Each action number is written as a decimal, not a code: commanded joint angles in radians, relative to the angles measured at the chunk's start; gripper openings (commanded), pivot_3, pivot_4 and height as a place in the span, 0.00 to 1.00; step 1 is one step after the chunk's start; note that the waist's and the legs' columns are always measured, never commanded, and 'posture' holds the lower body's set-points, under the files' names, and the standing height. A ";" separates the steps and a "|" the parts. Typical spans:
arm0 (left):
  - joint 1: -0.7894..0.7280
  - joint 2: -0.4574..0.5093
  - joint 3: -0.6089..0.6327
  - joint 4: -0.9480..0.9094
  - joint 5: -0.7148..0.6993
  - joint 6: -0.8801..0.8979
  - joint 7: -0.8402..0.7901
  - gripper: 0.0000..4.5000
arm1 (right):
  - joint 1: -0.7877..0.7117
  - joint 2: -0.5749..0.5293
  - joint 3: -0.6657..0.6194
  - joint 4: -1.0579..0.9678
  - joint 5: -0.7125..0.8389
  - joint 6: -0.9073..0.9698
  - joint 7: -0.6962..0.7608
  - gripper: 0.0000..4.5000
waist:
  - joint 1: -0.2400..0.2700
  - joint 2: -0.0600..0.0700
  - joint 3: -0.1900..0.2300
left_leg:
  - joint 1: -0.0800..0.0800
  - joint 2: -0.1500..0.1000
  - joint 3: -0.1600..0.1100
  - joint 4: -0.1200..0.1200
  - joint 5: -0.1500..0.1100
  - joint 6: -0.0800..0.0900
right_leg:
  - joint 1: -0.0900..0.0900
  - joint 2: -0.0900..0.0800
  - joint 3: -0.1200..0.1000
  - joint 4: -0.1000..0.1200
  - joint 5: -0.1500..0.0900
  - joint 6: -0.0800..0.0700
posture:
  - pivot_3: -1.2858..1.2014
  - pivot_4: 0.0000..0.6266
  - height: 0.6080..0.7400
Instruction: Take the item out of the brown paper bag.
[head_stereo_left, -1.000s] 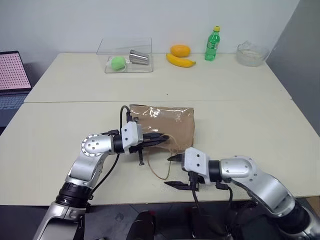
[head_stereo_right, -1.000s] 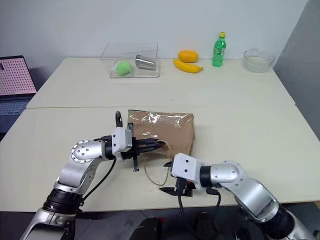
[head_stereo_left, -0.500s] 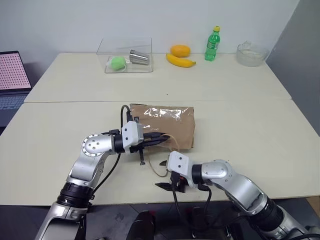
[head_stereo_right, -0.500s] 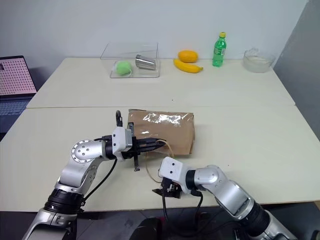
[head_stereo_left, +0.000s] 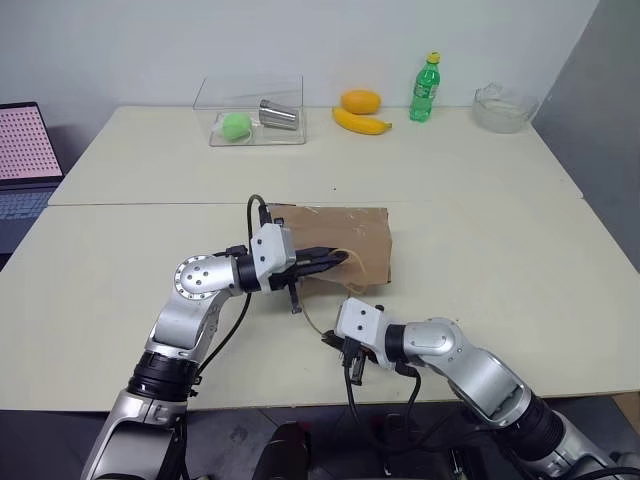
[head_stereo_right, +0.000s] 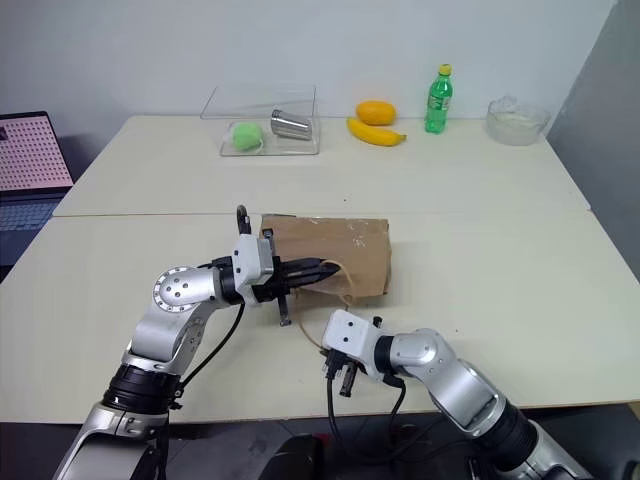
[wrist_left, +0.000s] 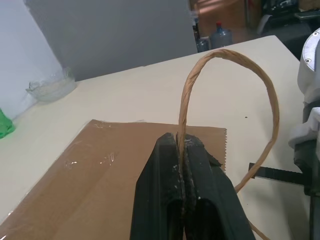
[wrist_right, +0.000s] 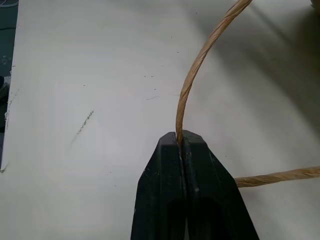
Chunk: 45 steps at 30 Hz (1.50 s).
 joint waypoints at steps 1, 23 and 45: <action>-0.080 -0.016 0.030 -0.015 0.004 0.035 0.058 0.00 | 0.006 -0.018 -0.008 -0.010 -0.029 -0.015 0.000 0.02 | 0.001 0.000 0.000 | 0.000 0.000 0.000 0.000 0.000 0.000 | 0.000 0.000 0.000 0.000 0.000 0.000 | 0.52 0.24 1.00; -0.535 -0.101 0.150 0.228 -0.003 0.307 0.295 0.00 | 0.035 -0.074 0.019 0.007 -0.091 -0.016 0.047 0.02 | 0.005 0.000 0.000 | 0.000 -0.001 0.000 0.000 0.000 0.000 | 0.001 0.000 0.000 -0.001 0.000 0.001 | 0.52 0.24 1.00; -0.349 -0.035 0.162 -0.114 -0.301 0.689 0.090 0.00 | 0.066 -0.170 -0.409 -0.460 0.258 0.276 0.121 1.00 | 0.005 0.000 0.000 | -0.002 -0.001 0.000 0.000 0.000 0.000 | -0.002 0.000 0.000 0.000 0.000 0.001 | 0.52 0.24 1.00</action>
